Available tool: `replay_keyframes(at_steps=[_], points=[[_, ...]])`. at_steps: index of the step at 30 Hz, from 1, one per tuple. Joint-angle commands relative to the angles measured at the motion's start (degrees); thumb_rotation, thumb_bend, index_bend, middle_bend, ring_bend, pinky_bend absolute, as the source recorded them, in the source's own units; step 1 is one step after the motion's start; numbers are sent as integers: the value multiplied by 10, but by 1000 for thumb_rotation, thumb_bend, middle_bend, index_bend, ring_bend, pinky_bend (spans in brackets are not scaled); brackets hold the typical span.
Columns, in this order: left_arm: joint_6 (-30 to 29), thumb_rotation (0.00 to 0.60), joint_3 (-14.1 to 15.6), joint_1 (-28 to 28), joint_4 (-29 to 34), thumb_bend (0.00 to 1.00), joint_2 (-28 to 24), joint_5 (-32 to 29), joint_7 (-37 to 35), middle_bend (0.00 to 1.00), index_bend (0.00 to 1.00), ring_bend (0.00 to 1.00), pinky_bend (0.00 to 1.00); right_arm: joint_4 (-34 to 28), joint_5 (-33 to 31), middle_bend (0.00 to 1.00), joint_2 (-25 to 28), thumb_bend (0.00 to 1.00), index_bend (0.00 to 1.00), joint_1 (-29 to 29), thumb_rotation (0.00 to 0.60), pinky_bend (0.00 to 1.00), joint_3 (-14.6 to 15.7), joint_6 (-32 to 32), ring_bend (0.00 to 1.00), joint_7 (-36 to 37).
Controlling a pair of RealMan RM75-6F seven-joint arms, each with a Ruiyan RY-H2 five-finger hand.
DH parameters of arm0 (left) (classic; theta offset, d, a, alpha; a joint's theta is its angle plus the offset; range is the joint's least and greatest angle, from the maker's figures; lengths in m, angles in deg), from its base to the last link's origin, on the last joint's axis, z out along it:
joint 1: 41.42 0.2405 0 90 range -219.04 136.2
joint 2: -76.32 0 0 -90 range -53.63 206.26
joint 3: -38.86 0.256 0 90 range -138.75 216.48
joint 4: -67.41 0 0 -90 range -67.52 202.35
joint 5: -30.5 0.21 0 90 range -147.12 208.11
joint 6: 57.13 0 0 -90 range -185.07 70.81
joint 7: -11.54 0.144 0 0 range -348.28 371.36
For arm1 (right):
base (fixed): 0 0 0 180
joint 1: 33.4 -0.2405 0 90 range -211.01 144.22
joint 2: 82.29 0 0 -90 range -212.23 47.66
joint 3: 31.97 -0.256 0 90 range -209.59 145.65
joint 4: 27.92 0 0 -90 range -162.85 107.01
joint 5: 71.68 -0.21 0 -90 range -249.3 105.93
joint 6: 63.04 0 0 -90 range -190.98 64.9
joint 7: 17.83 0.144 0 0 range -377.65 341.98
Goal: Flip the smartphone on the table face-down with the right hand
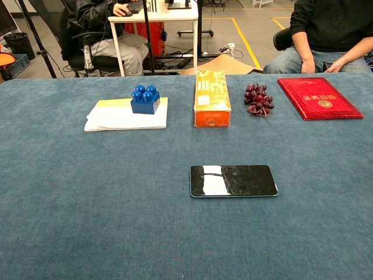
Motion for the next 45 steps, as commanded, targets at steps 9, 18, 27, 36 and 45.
replay_keyframes(at_steps=[9, 18, 27, 36, 45], points=[[1, 600, -3, 0, -7, 0, -1, -1, -16, 0, 0, 0, 0, -6, 8, 0, -8, 0, 34, 6, 600, 0, -2, 43, 0, -30], [29, 600, -8, -12, -16, 0, 10, -23, -2, 0, 0, 0, 0, -45, -10, 26, -41, 3, 69, -133, 600, 0, -23, 293, 0, -4], [57, 600, -17, -22, -29, 0, 17, -59, 6, 0, 0, 0, 0, -7, -102, 86, -146, 134, 82, -247, 600, 26, -76, 458, 0, -72], [63, 600, -18, -25, -33, 0, 18, -64, 4, 0, 0, 0, 0, 81, -157, 120, -247, 197, 101, -289, 600, 75, -87, 489, 5, -155], [71, 600, -17, -29, -35, 0, 24, -69, 13, 0, 0, 0, 0, 159, -146, 129, -300, 207, 121, -302, 600, 82, -77, 475, 11, -170]])
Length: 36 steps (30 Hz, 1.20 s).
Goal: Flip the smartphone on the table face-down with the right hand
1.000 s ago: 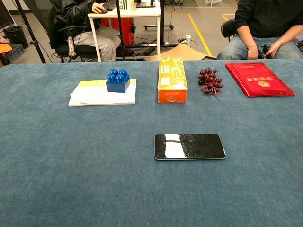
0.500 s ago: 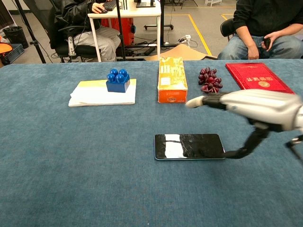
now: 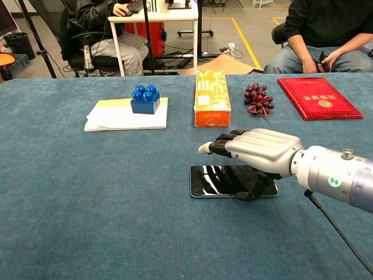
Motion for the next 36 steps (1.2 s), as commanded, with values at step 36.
replay_keyframes(at_steps=[36], points=[[8, 600, 0, -5, -2, 0, 7, -13, 11, 0, 0, 0, 0, 138, 73, 244, -68, 400, 226, -17, 600, 226, 39, -35, 142, 69]])
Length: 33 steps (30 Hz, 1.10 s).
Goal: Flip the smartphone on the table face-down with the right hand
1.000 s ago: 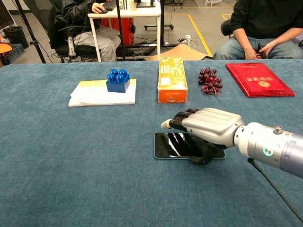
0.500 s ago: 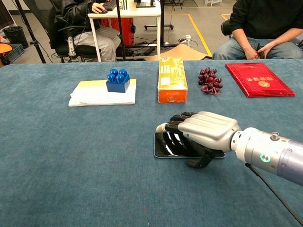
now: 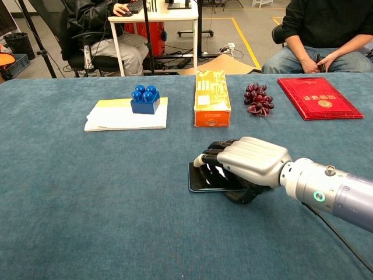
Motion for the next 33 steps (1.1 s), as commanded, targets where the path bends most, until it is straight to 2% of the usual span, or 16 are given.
replay_keyframes(at_steps=[1, 6, 9, 15, 19, 23, 27, 31, 33], points=[[0, 600, 0, 0, 0, 0, 0, 0, 0, 0, 0, 0, 0, 0, 0, 259, 0, 446, 242, 0, 600, 228, 0, -1, 160, 5], [0, 600, 0, 0, 0, 0, -1, -1, -2, 0, 0, 0, 0, -25, 7, 302, 13, 650, 320, 5, 600, 244, 7, -7, 197, 33], [1, 600, 0, 0, 0, 0, -1, -1, -2, 0, 0, 0, 0, -61, 4, 310, 26, 712, 330, 12, 600, 266, 9, -8, 204, 66], [0, 600, 2, 0, 3, 0, -1, 1, 0, 0, 0, 0, 0, -160, -52, 313, 68, 728, 331, 19, 600, 300, -8, 26, 216, 121], [-1, 600, 2, 0, 4, 0, -2, 3, 0, 0, 0, 0, 0, -197, -115, 313, 87, 728, 329, 16, 600, 312, -37, 54, 218, 138], [-1, 600, 3, 0, 5, 0, -3, 4, -1, 0, 0, 0, 0, -184, -167, 313, 87, 727, 329, 10, 600, 311, -63, 63, 217, 130], [0, 600, 3, -1, 5, 0, -3, 3, -2, 0, 0, 0, 0, -134, -217, 313, 66, 726, 329, -5, 600, 311, -83, 65, 218, 93], [1, 600, 2, -2, 4, 0, -3, 2, -1, 0, 0, 0, 0, -96, -245, 302, 43, 706, 321, -18, 600, 310, -97, 62, 203, 69], [3, 600, 2, -2, 4, 0, -2, 1, 0, 0, 0, 0, 0, -76, -248, 273, 31, 681, 299, -27, 600, 267, -101, 58, 163, 53]])
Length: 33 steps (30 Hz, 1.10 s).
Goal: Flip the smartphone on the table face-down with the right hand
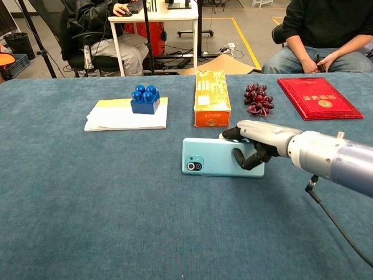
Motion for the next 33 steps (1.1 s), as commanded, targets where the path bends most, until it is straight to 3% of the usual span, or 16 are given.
replay_keyframes(at_steps=[1, 4, 8, 14, 20, 23, 25, 27, 28, 33], points=[[1, 600, 0, -1, -1, 0, 1, -2, 1, 0, 0, 0, 0, 38, -11, 253, -24, 667, 285, -18, 600, 239, -13, -8, 139, -32], [2, 600, 0, -1, -1, 0, 2, -2, 2, 0, 0, 0, 0, 74, -14, 179, -43, 607, 231, -32, 600, 148, -18, -20, 69, -66], [1, 600, -1, -1, -1, 0, 1, -3, 0, 0, 0, 0, 0, 95, 0, 175, -57, 604, 219, -38, 600, 134, -25, -51, 67, -80], [1, 600, 0, -1, -1, 0, -1, -1, -4, 0, 0, 0, 0, 51, 59, 175, -24, 605, 209, -30, 600, 134, -21, -94, 67, -58], [-5, 600, 2, 1, 3, 0, -3, 9, -6, 0, 0, 0, 0, -30, 148, 162, 34, 562, 192, -7, 600, 133, -5, -168, 67, -35], [-8, 600, 4, 2, 5, 0, -3, 14, -7, 0, 0, 0, 0, -70, 200, 124, 74, 390, 140, 15, 600, 85, 13, -218, 39, -34], [-9, 600, 6, 2, 6, 0, -4, 18, -7, 0, 0, 0, 0, -102, 216, 81, 99, 187, 97, 34, 600, 28, 25, -243, 7, -27], [-13, 600, 7, 4, 6, 0, -4, 23, -7, 0, 0, 0, 0, -140, 220, 36, 127, 47, 53, 55, 600, 2, 38, -259, 0, -24], [-17, 600, 7, 5, 7, 0, -4, 25, -6, 0, 0, 0, 0, -157, 222, 14, 143, 6, 27, 66, 600, 0, 44, -267, 0, -26], [-49, 600, 1, 15, 6, 0, 3, 31, 3, 0, 0, 0, 0, -214, 227, 0, 216, 0, 0, 121, 600, 0, 83, -310, 0, -75]])
